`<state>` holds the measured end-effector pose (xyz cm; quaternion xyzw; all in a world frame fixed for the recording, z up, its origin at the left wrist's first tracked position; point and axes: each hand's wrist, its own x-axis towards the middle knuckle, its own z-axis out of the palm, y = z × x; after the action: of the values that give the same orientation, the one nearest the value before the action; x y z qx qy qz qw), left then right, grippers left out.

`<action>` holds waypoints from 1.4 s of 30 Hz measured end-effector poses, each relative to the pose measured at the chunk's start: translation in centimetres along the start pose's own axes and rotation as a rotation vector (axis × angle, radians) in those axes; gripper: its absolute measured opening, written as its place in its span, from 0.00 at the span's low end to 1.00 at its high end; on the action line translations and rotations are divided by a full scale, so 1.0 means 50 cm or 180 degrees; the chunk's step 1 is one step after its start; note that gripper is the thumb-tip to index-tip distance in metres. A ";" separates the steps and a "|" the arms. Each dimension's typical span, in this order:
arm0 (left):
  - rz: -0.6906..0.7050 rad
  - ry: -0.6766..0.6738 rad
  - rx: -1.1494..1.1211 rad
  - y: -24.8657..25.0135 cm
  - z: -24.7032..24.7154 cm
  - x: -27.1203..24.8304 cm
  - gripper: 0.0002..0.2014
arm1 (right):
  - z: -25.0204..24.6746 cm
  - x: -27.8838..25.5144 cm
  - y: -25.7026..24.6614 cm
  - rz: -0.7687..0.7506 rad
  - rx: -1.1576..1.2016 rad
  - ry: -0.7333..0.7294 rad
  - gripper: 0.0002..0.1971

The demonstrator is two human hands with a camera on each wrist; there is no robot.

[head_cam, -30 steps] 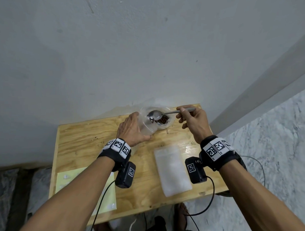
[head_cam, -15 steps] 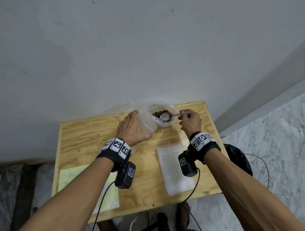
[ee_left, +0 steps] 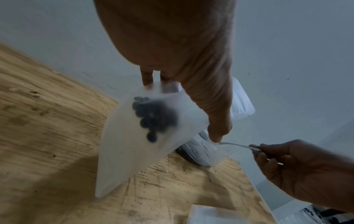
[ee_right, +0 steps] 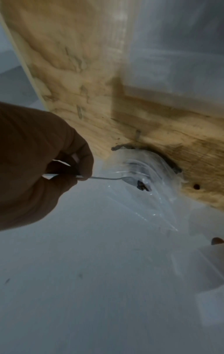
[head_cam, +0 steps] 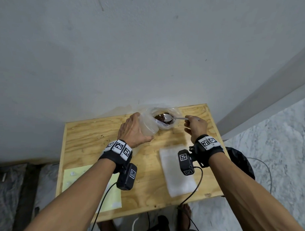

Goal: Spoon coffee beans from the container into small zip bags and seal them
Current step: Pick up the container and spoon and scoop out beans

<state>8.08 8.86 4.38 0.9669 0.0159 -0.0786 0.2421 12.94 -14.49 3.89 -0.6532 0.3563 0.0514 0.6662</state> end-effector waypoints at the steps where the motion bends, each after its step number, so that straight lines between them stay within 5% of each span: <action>1: -0.0001 -0.0004 -0.0005 0.002 -0.001 0.000 0.52 | -0.012 -0.004 -0.007 -0.0040 0.0053 -0.0052 0.09; 22: 0.0139 0.0010 -0.0023 0.049 0.003 -0.010 0.46 | -0.081 -0.096 -0.076 -0.1395 -0.0309 -0.1055 0.08; 32: 0.0001 0.0058 -0.0121 0.032 -0.004 -0.027 0.50 | -0.039 -0.041 -0.019 -0.0661 -0.0139 -0.0277 0.08; 42: -0.0028 0.0140 -0.0159 0.016 -0.011 -0.053 0.53 | 0.032 -0.033 0.033 -0.0327 -0.0828 -0.0171 0.07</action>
<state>5.60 8.44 5.66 0.9620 0.0274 -0.0579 0.2654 11.50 -12.17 3.25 -0.7498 0.2947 0.0805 0.5869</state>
